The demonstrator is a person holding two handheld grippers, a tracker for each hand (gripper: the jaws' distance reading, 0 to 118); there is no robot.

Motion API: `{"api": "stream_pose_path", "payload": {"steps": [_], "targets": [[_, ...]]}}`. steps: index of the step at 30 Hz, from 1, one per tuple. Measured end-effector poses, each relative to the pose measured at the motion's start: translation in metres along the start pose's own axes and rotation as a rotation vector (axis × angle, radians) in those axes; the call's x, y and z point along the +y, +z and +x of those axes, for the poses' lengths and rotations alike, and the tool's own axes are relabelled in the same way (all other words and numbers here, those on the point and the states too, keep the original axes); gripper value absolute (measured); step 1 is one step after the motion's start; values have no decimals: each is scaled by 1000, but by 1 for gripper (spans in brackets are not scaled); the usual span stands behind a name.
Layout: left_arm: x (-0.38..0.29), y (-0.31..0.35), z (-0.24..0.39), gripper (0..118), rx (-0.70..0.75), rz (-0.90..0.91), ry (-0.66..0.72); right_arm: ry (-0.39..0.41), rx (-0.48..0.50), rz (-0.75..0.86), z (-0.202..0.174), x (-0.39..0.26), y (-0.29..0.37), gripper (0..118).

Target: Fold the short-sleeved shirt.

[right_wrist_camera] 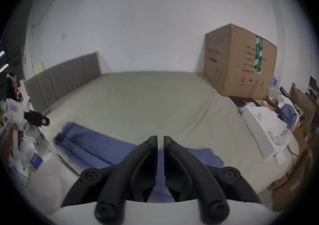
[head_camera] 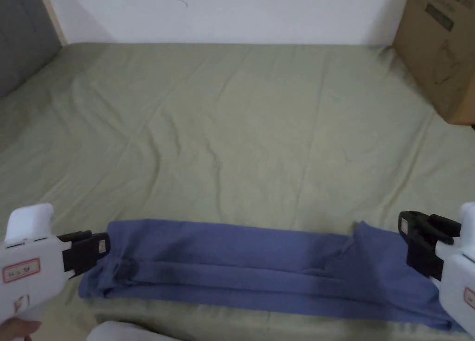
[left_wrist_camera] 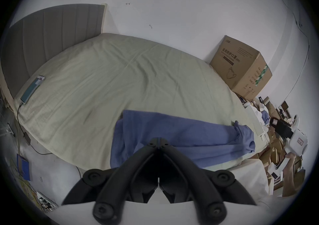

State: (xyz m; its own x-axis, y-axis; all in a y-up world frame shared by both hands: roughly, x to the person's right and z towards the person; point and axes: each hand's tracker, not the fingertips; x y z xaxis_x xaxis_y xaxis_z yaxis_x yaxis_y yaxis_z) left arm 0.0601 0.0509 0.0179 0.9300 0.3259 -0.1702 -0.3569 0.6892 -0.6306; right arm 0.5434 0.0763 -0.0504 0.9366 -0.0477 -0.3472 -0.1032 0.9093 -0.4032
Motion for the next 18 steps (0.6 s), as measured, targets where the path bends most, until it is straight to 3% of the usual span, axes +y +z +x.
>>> {"api": "stream_pose_path", "payload": {"steps": [6,7,8,9,10,13,18], "targets": [[-16,-9,-33,2,-23,-81,57,-51,78,17,-41,-4,-12,0],[-17,-11,-40,19,-36,-72,88,-39,104,-10,-45,-4,-16,0],[-15,-13,-52,72,-71,-66,150,-38,94,-20,-49,-5,-19,0],[-12,-16,-62,111,-123,-66,204,-42,105,-34,-51,-6,-22,0],[-8,-21,-74,117,-186,-64,252,-49,123,-53,-53,-6,-26,0],[4,-49,-100,115,-315,-124,309,-88,148,-91,-53,-7,-37,0],[15,-89,-135,115,-334,-166,393,-82,131,-146,-60,-6,-51,0]]}}
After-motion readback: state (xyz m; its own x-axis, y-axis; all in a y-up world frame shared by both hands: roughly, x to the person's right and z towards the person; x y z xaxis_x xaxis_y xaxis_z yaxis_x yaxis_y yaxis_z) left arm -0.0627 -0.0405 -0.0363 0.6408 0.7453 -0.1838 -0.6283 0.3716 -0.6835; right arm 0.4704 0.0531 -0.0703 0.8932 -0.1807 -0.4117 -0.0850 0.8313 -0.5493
